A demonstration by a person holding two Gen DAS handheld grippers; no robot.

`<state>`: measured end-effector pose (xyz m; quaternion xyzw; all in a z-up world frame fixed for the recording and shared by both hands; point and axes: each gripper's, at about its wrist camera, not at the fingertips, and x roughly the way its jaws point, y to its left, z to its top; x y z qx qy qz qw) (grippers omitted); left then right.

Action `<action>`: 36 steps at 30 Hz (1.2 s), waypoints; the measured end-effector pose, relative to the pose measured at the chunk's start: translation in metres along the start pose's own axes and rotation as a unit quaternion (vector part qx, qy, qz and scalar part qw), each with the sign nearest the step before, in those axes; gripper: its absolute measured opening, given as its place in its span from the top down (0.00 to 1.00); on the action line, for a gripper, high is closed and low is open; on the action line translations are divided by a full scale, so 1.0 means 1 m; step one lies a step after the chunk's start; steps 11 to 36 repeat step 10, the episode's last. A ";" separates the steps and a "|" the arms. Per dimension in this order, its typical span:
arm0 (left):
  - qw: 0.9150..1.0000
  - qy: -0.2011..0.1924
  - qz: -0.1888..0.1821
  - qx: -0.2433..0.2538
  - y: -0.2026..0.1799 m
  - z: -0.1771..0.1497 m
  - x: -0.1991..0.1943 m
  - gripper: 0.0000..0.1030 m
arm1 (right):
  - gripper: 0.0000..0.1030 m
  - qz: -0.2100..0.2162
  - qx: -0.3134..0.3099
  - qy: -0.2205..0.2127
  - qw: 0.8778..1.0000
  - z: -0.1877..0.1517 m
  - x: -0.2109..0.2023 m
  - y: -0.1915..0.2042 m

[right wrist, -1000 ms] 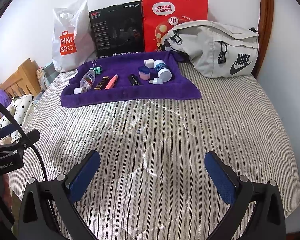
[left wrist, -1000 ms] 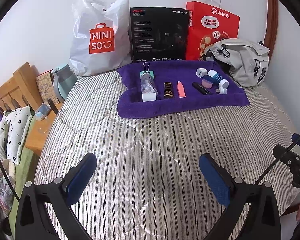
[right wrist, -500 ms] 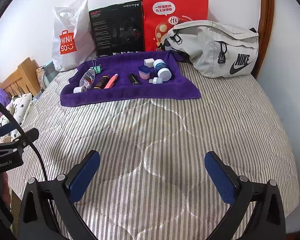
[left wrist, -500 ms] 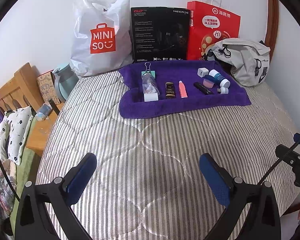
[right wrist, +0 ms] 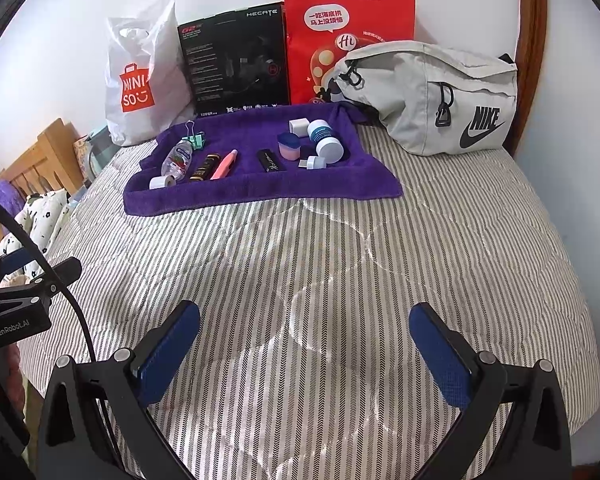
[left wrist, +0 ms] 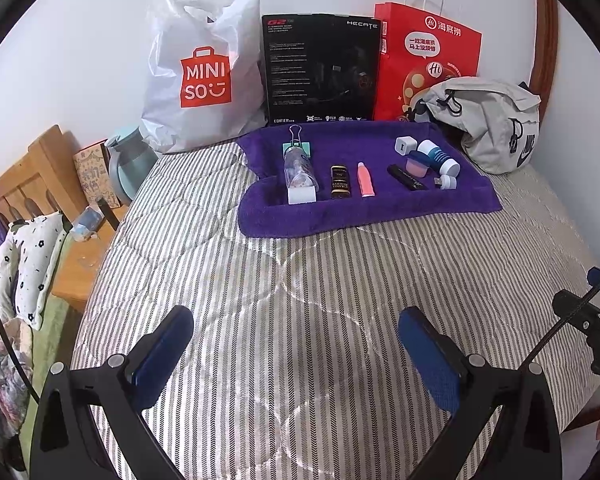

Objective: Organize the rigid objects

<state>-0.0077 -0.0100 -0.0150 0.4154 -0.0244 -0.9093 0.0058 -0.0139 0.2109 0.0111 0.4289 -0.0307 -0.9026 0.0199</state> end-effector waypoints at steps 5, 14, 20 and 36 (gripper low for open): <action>1.000 -0.001 -0.001 0.000 0.001 0.000 -0.001 0.00 | 0.00 0.001 0.000 -0.002 1.000 0.000 -0.001 0.001; 1.000 -0.003 0.002 0.002 0.000 0.000 -0.001 0.00 | 0.00 0.000 0.000 -0.001 1.000 0.001 -0.001 0.000; 1.000 -0.003 0.002 0.002 0.000 0.000 -0.001 0.00 | 0.00 0.000 0.000 -0.001 1.000 0.001 -0.001 0.000; 1.000 -0.003 0.002 0.002 0.000 0.000 -0.001 0.00 | 0.00 0.000 0.000 -0.001 1.000 0.001 -0.001 0.000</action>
